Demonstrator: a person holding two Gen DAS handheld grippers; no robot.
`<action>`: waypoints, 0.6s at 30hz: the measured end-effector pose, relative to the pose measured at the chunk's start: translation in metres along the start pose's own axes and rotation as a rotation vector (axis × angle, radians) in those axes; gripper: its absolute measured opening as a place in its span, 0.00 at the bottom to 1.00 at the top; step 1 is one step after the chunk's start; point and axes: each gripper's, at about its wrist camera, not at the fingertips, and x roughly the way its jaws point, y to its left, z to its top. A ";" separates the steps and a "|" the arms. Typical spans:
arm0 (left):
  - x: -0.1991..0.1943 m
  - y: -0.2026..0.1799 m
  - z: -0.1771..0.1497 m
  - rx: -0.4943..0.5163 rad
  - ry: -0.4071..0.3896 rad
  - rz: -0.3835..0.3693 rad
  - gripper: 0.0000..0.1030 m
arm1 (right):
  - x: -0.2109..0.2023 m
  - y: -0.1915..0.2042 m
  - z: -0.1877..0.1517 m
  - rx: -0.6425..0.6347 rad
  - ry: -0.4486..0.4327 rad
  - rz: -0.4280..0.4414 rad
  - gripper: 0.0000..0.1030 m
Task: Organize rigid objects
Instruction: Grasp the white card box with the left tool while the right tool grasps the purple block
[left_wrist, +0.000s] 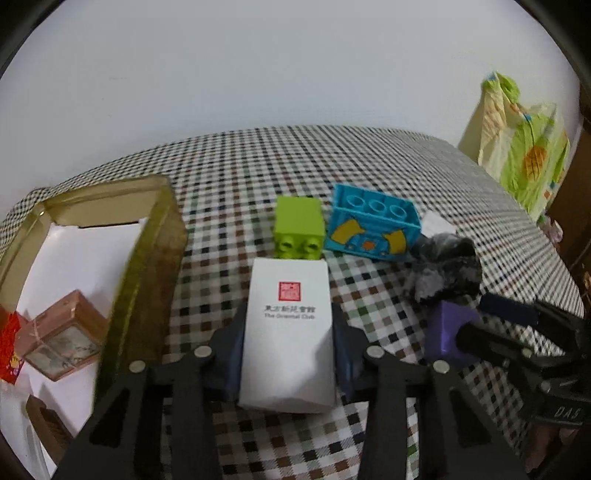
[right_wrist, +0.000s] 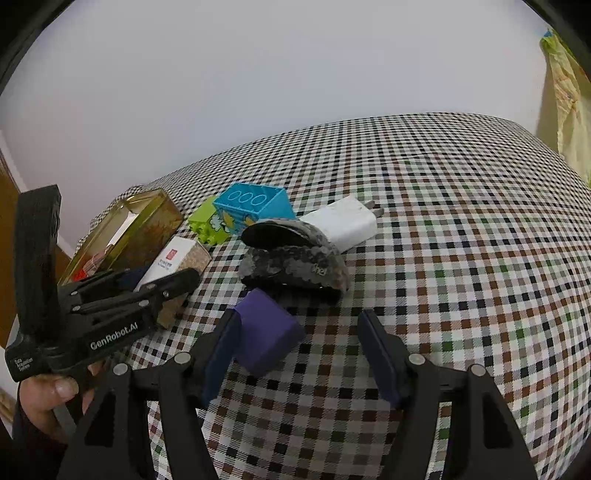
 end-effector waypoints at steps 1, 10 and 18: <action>-0.001 0.000 0.000 -0.005 -0.007 0.000 0.39 | 0.000 0.002 0.000 -0.009 0.002 0.005 0.66; -0.017 0.004 -0.002 -0.012 -0.102 0.040 0.39 | 0.000 0.021 -0.002 -0.107 0.001 0.037 0.66; -0.026 0.003 -0.001 0.004 -0.162 0.058 0.39 | 0.011 0.039 -0.003 -0.197 0.057 -0.033 0.66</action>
